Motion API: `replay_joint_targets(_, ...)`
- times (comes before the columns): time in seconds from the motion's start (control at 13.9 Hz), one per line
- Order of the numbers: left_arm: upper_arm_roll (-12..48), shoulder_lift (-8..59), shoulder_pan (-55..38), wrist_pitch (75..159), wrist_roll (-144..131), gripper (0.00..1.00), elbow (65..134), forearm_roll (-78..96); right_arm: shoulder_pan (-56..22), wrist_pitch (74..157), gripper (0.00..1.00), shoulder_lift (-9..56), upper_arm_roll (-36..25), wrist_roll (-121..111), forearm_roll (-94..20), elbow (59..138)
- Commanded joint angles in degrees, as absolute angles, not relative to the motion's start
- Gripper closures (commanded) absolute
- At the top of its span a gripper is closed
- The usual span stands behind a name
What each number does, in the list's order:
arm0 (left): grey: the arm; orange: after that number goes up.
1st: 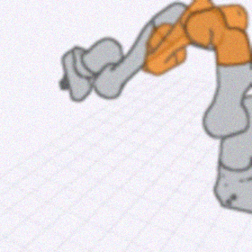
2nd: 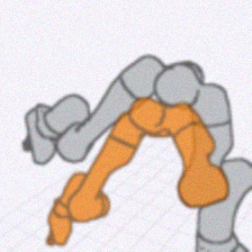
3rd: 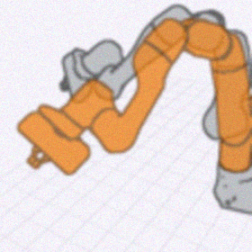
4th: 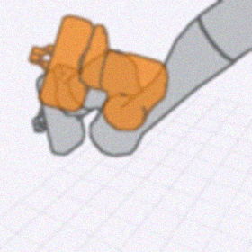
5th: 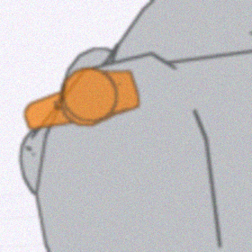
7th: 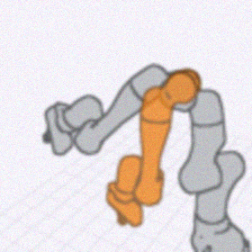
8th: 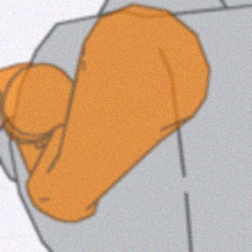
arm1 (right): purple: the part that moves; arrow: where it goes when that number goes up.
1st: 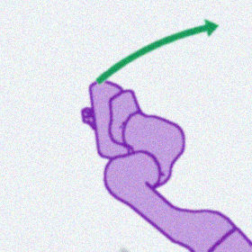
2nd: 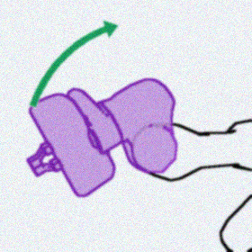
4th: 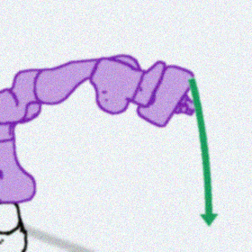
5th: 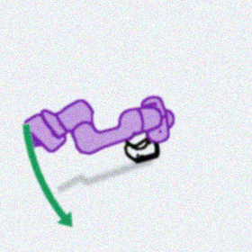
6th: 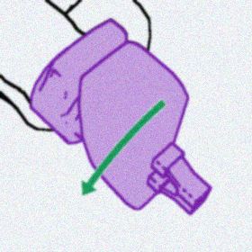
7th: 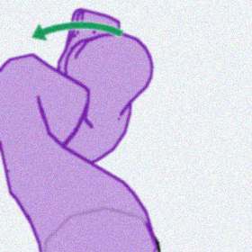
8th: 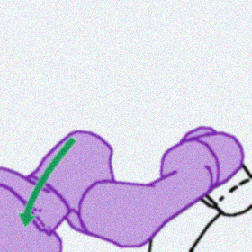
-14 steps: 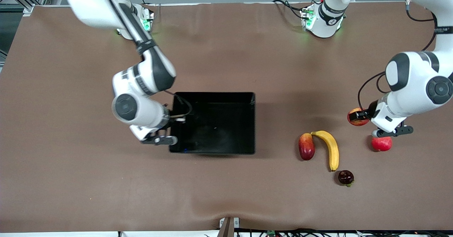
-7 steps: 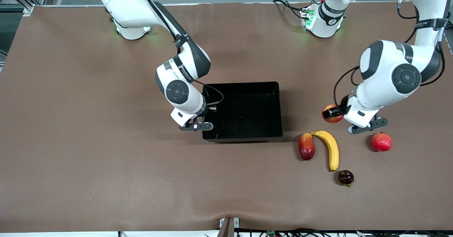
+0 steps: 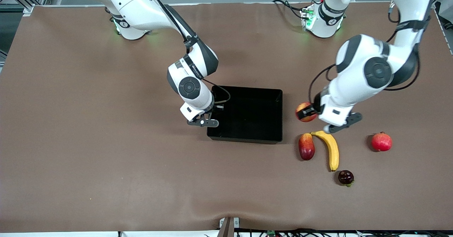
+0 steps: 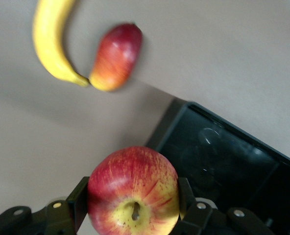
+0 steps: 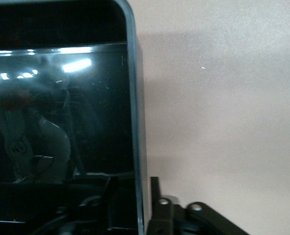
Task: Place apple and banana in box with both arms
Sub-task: 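Push the black box inward with the right gripper while the left gripper carries the apple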
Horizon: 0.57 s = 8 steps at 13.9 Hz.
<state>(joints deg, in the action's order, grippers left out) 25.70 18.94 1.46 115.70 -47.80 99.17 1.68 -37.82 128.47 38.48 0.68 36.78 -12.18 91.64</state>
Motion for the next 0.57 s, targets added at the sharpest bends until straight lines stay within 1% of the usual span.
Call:
replay_joint_targets(0.0,25.84,24.68,-1.84,115.31,-53.42,1.00,94.05,2.20,-37.71,128.24,0.00,36.65,0.09,38.41,-12.66,92.37)
replay_joint_targets(0.22,25.31,29.16,-6.67,117.94,-59.92,1.00,93.78,1.15,-37.35,127.18,0.00,34.02,-0.26,38.50,-12.66,92.29)
replay_joint_targets(0.29,25.31,30.22,-7.64,118.04,-62.55,1.00,93.78,-1.64,-37.01,127.00,0.00,33.06,-0.87,38.41,-12.66,92.37)
replay_joint_targets(0.5,25.32,34.09,-11.41,120.75,-69.50,1.00,94.21,-5.53,-33.68,125.51,0.00,30.07,-1.93,37.36,-12.57,92.29)
